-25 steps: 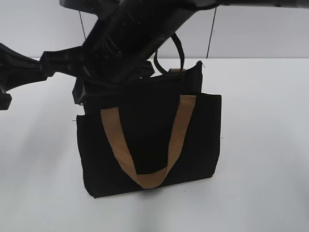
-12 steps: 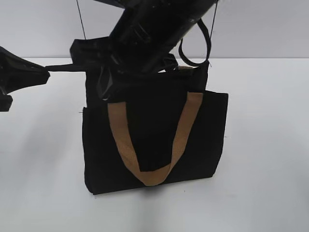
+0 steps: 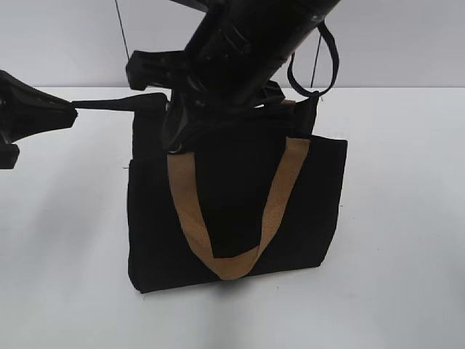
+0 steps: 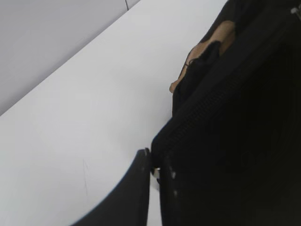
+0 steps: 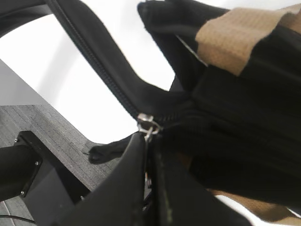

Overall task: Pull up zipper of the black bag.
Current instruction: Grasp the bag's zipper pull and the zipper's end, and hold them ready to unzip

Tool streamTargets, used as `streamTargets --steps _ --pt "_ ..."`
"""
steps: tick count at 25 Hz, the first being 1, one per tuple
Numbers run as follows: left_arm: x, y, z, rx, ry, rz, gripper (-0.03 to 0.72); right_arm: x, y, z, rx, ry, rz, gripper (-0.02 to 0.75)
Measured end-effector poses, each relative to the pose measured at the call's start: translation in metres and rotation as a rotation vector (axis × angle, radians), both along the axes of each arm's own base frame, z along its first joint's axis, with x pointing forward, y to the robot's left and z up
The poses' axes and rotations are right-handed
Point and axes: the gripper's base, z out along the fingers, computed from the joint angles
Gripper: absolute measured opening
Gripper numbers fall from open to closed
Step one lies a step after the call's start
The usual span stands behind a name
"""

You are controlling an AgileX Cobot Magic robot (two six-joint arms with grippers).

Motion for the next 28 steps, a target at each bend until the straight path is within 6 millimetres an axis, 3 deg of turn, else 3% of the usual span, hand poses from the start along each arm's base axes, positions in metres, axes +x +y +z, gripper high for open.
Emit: streamTargets --steps 10,28 --pt "-0.001 0.000 -0.002 0.012 0.020 0.002 0.015 0.002 -0.012 0.000 0.019 0.115 -0.008 0.003" --pt "0.002 0.009 -0.007 0.061 0.079 0.123 0.015 0.016 -0.024 0.000 0.029 0.084 -0.068 0.003"
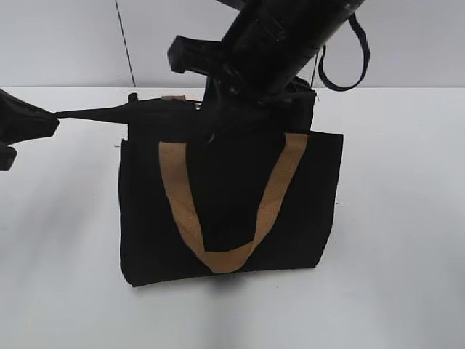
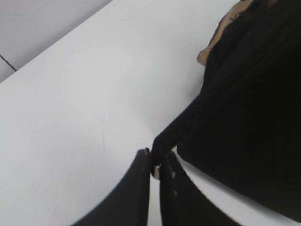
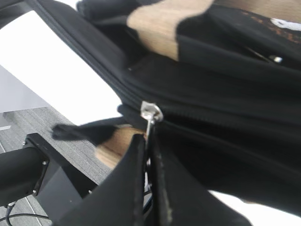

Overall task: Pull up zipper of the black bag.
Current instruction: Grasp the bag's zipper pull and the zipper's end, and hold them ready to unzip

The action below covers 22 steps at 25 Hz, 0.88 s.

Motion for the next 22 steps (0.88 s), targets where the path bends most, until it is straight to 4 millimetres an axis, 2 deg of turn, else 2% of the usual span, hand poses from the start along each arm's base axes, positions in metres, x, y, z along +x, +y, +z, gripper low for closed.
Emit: streamTargets --steps 6,17,22 --pt "0.001 0.002 0.000 0.009 -0.006 0.021 0.015 0.009 -0.020 -0.002 -0.024 0.038 -0.018 0.003" --pt "0.002 0.004 0.000 0.023 -0.014 0.035 0.015 0.024 -0.069 -0.006 -0.117 0.097 -0.029 0.003" --pt "0.001 0.003 0.000 0.015 -0.004 0.021 0.015 0.026 -0.079 -0.008 -0.175 0.092 -0.023 0.003"
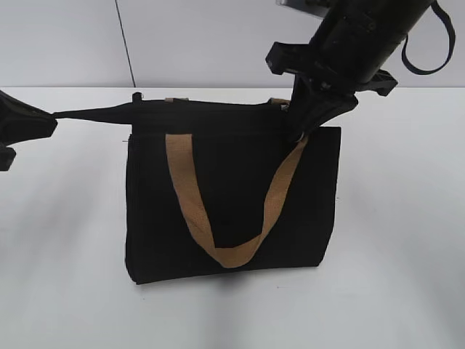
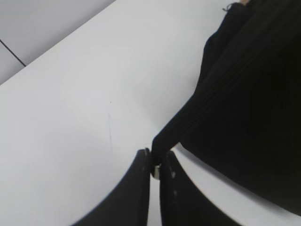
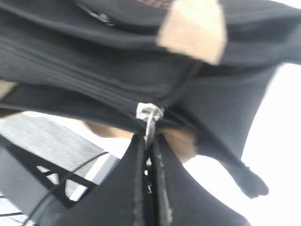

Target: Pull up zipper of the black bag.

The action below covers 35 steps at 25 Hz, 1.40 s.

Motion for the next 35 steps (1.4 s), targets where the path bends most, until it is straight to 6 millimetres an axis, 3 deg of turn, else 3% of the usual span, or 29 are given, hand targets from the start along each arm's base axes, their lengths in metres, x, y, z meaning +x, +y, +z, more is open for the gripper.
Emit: streamTargets --steps 9,12,17,20,26,29,35 --pt "0.000 0.000 0.000 -0.002 0.004 -0.006 0.015 -0.002 -0.001 0.004 0.009 -0.027 0.049 0.034" --pt "0.000 0.002 0.000 0.011 0.001 0.003 0.015 -0.005 -0.007 0.016 0.009 -0.070 0.051 0.134" --pt "-0.004 -0.001 0.001 -0.012 0.020 -0.029 0.035 -0.015 -0.012 0.036 0.023 -0.128 0.057 0.370" --pt "-0.010 -0.002 0.009 -0.048 0.018 -0.017 0.132 -0.021 -0.014 0.047 0.032 -0.168 0.072 0.418" --pt "-0.028 -0.002 0.035 -0.155 -0.012 0.067 0.458 -0.032 -0.023 0.065 -0.018 -0.259 0.103 0.433" --pt "-0.038 -0.001 0.044 -0.215 0.001 0.120 0.505 -0.033 -0.032 0.068 -0.108 -0.306 0.114 0.433" --pt "-0.049 0.005 0.061 -0.209 0.184 0.233 0.519 -0.035 -0.052 0.077 -0.286 -0.387 0.069 0.433"
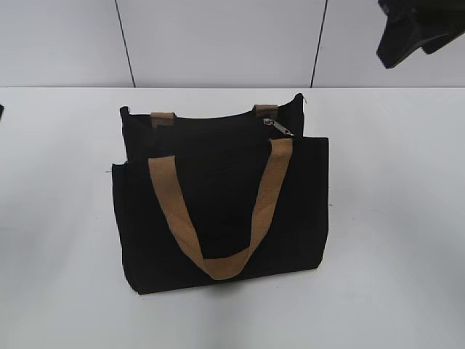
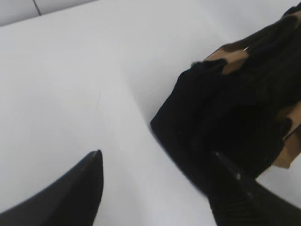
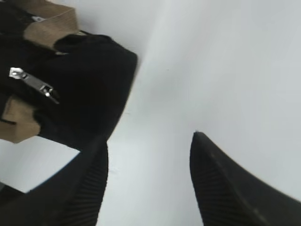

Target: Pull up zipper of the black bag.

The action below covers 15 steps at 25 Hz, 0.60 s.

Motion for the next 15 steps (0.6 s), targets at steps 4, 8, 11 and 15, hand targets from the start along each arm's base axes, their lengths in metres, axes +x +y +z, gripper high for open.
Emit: streamTargets --steps 4,8,11,15 --pt "0.000 0.011 0.016 0.075 0.067 0.118 0.519 -0.008 -0.011 0.015 -0.043 -0.067 -0.071 0.433" --pt "0.000 0.021 0.026 0.058 0.118 0.293 0.519 -0.023 -0.022 0.034 -0.056 -0.144 -0.114 0.433" --pt "-0.005 0.022 0.024 0.065 0.180 0.320 0.519 -0.040 -0.029 0.048 -0.032 -0.211 -0.120 0.433" --pt "-0.021 0.023 0.022 0.064 0.198 0.320 0.519 -0.075 -0.041 0.040 -0.008 -0.264 -0.117 0.433"
